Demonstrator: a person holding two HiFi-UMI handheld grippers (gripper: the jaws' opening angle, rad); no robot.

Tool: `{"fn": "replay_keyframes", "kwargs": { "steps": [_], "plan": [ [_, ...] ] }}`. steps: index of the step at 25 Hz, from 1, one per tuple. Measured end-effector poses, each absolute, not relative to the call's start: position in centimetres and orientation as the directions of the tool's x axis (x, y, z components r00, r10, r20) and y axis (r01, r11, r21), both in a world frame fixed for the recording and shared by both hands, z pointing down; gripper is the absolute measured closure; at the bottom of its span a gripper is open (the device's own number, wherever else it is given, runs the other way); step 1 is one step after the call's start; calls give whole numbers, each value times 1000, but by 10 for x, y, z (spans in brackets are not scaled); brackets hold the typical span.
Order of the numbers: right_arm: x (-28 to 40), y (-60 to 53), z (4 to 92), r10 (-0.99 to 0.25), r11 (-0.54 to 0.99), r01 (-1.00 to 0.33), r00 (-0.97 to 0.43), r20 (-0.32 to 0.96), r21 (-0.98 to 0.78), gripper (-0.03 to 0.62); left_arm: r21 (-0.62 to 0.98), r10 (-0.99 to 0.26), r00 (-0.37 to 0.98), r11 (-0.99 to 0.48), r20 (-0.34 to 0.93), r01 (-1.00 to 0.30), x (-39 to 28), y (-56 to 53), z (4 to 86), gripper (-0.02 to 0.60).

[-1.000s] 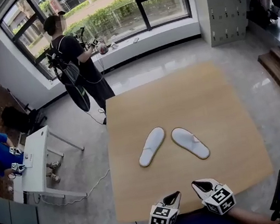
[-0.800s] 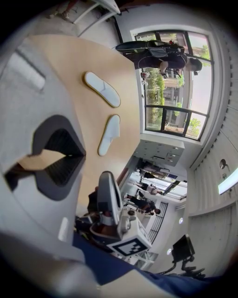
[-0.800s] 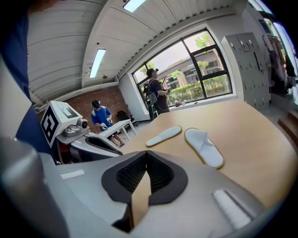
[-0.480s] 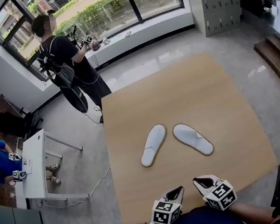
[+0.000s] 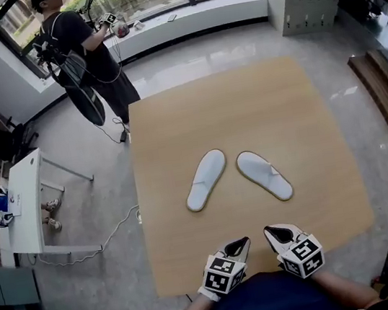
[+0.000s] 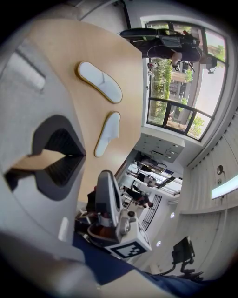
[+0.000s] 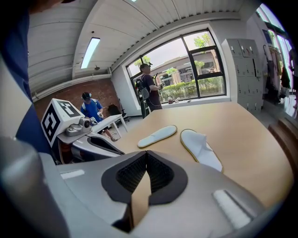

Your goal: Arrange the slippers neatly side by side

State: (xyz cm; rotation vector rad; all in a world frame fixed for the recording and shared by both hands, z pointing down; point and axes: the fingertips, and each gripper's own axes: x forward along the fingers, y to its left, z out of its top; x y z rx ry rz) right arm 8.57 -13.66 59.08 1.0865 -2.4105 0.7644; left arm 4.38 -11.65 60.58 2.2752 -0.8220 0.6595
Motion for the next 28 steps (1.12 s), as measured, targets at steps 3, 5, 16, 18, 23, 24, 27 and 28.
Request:
{"fn": "replay_keyframes", "kwargs": {
  "steps": [3, 5, 16, 18, 23, 24, 27, 28],
  "plan": [
    [83, -140, 596, -560, 547, -774, -622, 547, -320, 583, 385, -380, 679, -606, 628, -696, 39, -119, 609, 578],
    [81, -143, 596, -558, 546, -773, -622, 549, -322, 583, 382, -384, 676, -605, 629, -699, 37, -122, 609, 578],
    [85, -159, 615, -539, 523, -777, -620, 570, -350, 583, 389, -360, 673, -603, 646, -696, 45, -138, 621, 578],
    [85, -163, 617, -535, 519, -778, -619, 575, -355, 583, 381, -354, 670, -610, 653, -694, 46, -140, 626, 578],
    [83, -173, 621, -523, 527, -774, -621, 584, -351, 583, 386, -351, 671, -608, 654, -694, 52, -152, 628, 578],
    [83, -176, 623, -521, 528, -774, -620, 587, -348, 583, 385, -352, 667, -604, 657, -698, 51, -155, 631, 577],
    [84, -183, 629, -517, 525, -777, -615, 595, -347, 583, 396, -352, 661, -585, 663, -708, 49, -161, 635, 578],
    [86, -187, 632, -518, 524, -779, -613, 597, -345, 583, 396, -355, 657, -578, 666, -714, 47, -164, 638, 578]
  ]
}}
